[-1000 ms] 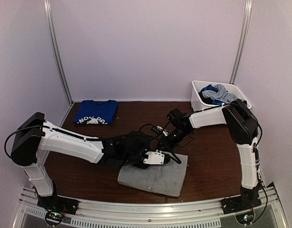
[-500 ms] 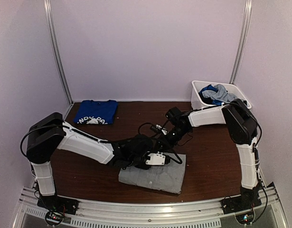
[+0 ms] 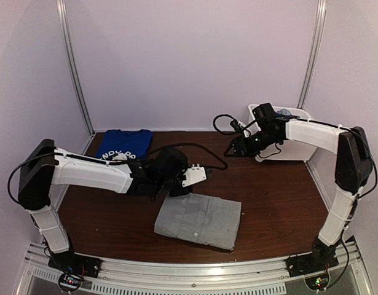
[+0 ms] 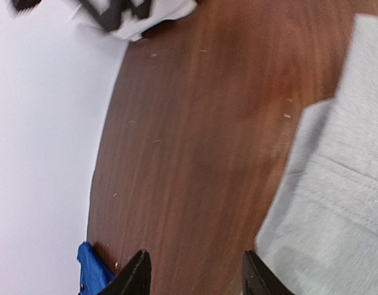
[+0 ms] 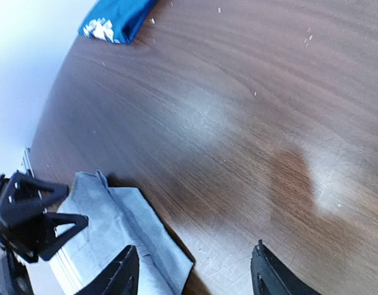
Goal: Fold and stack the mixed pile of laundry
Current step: Fold the 2/3-rectangle-folded shirt at the center of the board, then smooth out the square-folded shirt at the center of the board.
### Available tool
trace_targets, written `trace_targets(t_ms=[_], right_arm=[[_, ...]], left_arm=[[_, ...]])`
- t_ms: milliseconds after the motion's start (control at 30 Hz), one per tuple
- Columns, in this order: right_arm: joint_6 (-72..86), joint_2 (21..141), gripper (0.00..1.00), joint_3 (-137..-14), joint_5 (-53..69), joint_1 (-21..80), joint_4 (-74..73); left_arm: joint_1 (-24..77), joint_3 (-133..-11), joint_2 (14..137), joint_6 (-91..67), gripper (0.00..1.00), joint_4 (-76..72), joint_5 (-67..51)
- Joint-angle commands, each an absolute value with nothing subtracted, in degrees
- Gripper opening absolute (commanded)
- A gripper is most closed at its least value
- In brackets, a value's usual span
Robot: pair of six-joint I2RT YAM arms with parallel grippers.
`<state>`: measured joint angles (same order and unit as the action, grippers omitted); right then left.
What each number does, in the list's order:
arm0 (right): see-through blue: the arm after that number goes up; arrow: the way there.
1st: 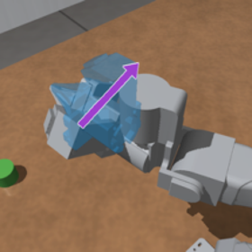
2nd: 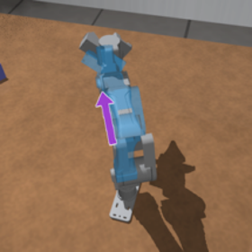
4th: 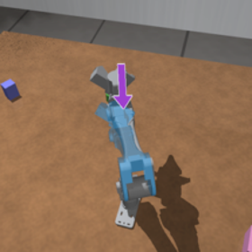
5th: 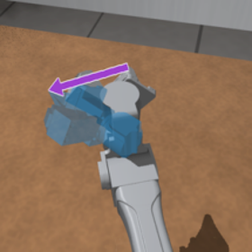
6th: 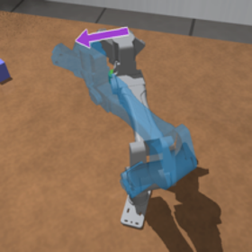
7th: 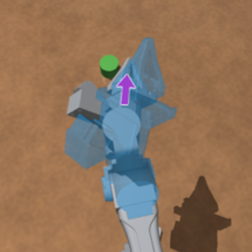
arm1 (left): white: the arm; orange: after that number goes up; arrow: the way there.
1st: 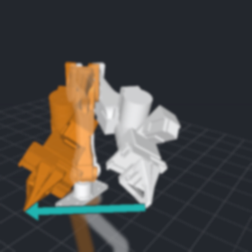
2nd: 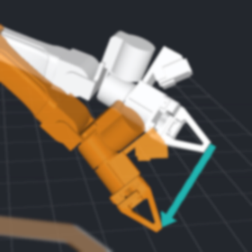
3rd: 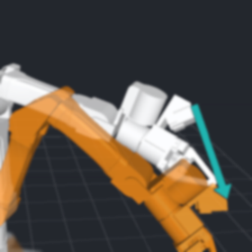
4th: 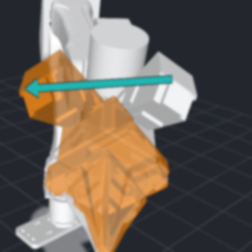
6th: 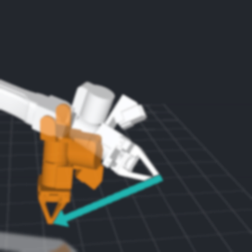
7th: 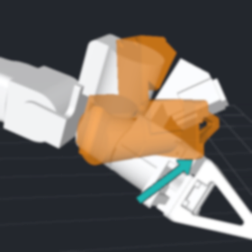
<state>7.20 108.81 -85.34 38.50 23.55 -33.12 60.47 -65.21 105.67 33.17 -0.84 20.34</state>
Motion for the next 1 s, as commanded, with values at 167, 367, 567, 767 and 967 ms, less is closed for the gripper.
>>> trace_targets(t_ms=[167, 367, 567, 767, 967], right_arm=[[17.67, 81.51, 0.67, -59.19, 43.47, 25.29, -23.15], [19.10, 75.49, 0.70, -45.39, 42.82, 25.41, -19.15], [18.65, 80.26, 0.72, -39.94, 41.90, 25.38, -14.61], [18.61, 86.63, 0.66, -38.86, 44.33, 25.32, -9.43], [18.05, 89.99, 0.44, -41.71, 45.63, 25.31, -8.75]], left_arm=[[50.30, -54.95, 83.50, -3.95, 0.58, 3.53, 5.15], [44.17, -47.62, 83.09, -17.63, 0.59, -4.41, -9.83], [42.56, -47.36, 91.67, -22.97, 0.58, -8.85, -16.82], [42.18, -47.27, 97.69, -25.69, 0.55, -13.41, -19.27], [40.46, -46.66, 100.50, -27.53, 0.31, -16.46, -20.67]])
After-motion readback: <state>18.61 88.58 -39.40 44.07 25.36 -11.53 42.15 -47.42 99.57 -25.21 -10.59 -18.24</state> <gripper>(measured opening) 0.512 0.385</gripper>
